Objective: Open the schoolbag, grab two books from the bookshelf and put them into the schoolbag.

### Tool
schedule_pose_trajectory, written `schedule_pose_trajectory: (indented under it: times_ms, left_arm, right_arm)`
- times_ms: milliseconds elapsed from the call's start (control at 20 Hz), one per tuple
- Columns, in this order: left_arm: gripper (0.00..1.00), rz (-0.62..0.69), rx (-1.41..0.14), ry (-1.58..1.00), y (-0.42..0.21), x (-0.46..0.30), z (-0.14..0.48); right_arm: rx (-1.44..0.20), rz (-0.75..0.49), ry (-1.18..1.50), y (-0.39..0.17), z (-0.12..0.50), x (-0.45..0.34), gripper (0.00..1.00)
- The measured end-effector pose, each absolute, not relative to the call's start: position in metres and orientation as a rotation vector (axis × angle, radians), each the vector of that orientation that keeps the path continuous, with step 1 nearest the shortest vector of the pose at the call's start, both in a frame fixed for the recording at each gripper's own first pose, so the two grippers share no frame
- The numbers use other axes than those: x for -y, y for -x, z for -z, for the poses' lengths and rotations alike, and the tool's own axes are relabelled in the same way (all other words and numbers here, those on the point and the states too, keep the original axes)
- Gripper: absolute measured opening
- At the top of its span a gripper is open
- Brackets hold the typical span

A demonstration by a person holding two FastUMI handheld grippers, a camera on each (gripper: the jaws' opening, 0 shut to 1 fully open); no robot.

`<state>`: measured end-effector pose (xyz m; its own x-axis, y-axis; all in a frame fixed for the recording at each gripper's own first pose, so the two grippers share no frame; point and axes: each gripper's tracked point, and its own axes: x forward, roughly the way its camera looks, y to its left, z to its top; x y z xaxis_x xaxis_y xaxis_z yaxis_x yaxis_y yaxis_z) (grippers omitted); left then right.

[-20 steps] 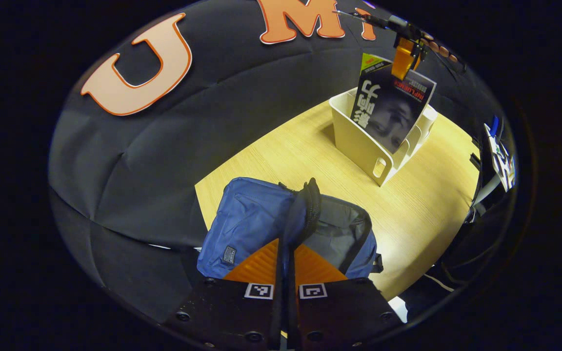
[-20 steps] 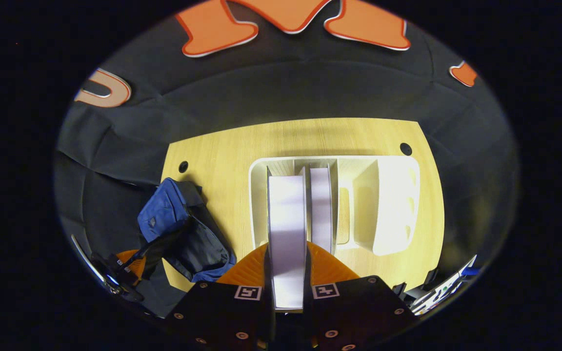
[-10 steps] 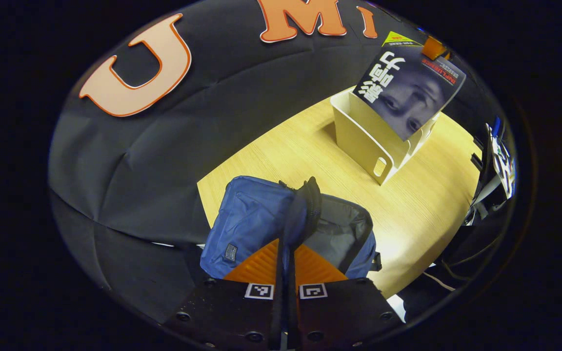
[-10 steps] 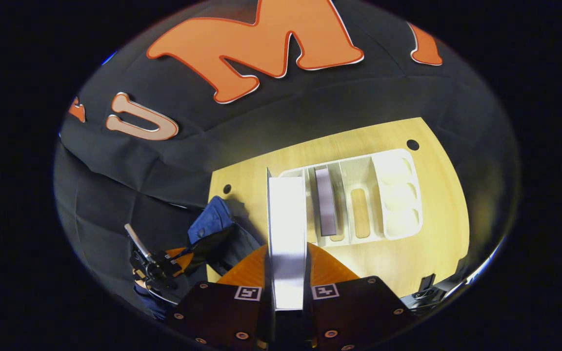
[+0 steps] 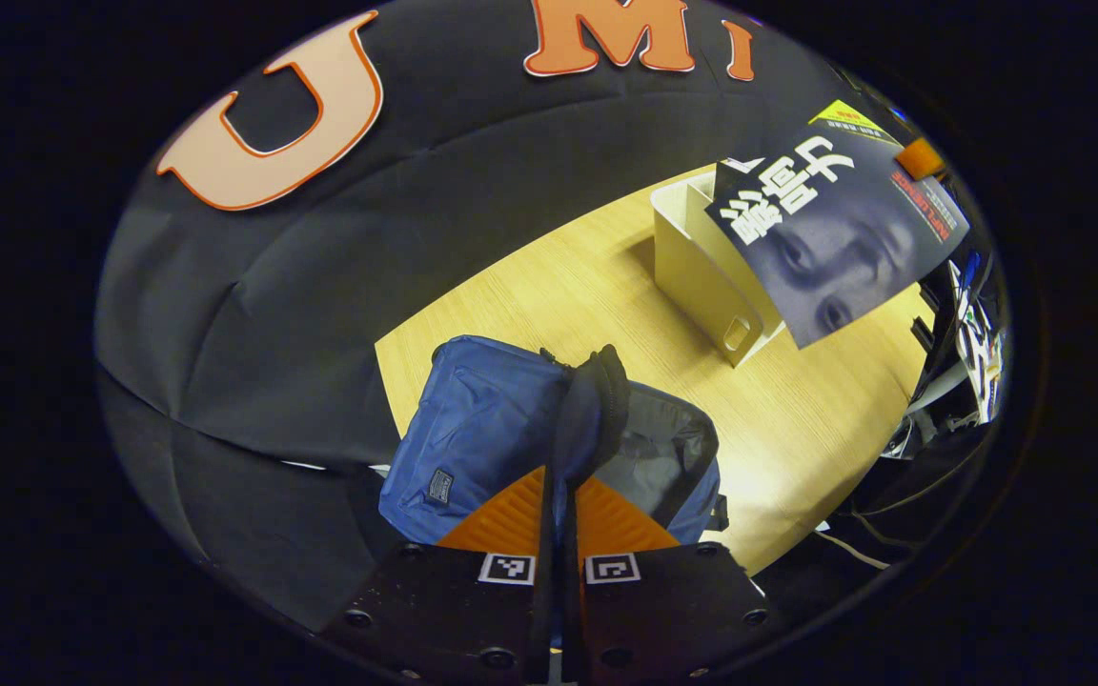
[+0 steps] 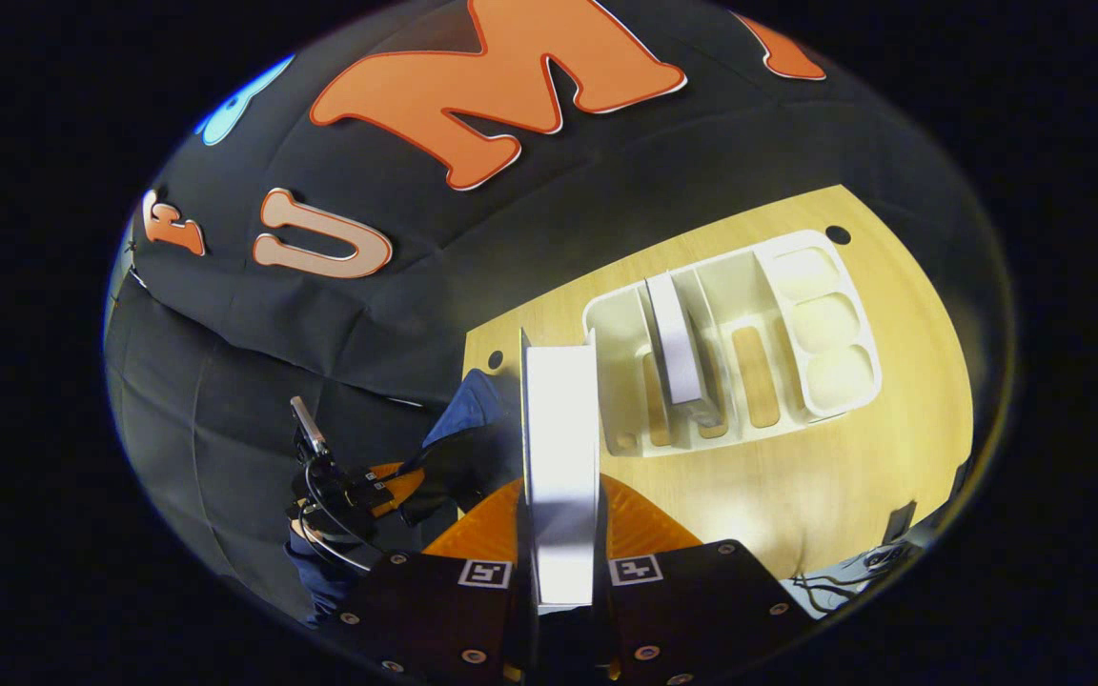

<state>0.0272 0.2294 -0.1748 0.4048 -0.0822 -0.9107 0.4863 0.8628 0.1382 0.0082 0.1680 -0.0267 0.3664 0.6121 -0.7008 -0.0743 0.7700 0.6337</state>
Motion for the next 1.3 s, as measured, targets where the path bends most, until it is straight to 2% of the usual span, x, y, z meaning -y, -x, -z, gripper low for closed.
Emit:
schedule_pose_trajectory:
  times_ms: [350,1300]
  left_arm:
    - [0.05,0.374,-1.108,-0.385,-0.028,-0.236,0.172]
    - [0.05,0.339,-1.112,-0.268,-0.023,-0.220,0.182]
  right_arm:
    - [-1.132,-0.542,-0.666,0.026,0.046,-0.236,0.22]
    - [-1.260,-0.457,-0.906,0.089,0.149,-0.350,0.22]
